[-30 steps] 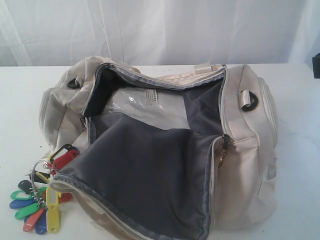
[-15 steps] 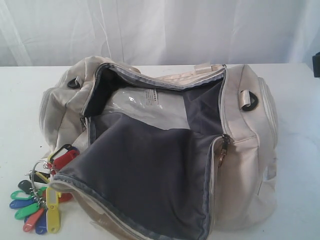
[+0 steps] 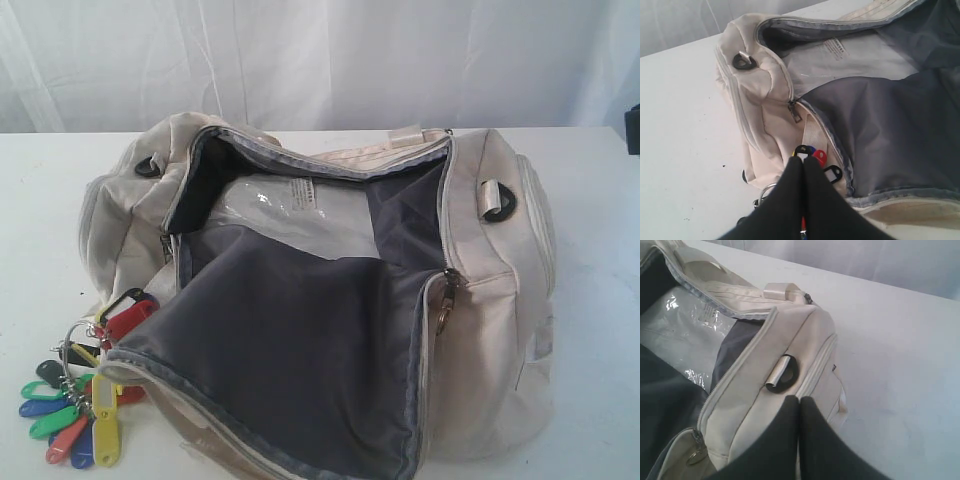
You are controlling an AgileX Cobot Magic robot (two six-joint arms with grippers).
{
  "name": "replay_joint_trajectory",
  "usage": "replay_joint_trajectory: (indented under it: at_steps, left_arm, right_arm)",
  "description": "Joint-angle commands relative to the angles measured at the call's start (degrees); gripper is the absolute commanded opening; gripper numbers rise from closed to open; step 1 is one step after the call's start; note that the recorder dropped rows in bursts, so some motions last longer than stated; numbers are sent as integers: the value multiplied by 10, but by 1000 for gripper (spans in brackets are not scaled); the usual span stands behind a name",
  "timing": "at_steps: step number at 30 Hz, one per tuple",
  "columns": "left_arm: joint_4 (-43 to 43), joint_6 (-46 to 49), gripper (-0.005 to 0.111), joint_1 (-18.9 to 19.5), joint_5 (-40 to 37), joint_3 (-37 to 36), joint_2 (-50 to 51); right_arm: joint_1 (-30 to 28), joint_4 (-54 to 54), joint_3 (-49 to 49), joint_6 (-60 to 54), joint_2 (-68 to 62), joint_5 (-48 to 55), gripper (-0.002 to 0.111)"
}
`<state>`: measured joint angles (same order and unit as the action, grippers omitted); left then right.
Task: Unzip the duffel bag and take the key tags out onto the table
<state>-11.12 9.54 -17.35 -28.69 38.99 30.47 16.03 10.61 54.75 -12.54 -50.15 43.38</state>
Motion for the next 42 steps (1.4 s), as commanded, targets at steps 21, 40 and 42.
replay_joint_trajectory:
  at_steps: [21, 40, 42]
  left_arm:
    - [-112, 47, 0, 166, 237, -306, -305]
    - [-107, 56, 0, 183, 196, -390, -305]
    - [-107, 56, 0, 186, 186, -390, -305]
  right_arm:
    - [-1, 1, -2, -2, 1, -7, 0]
    - [-1, 1, -2, -2, 1, -12, 0]
    - [-1, 1, -2, -2, 1, -12, 0]
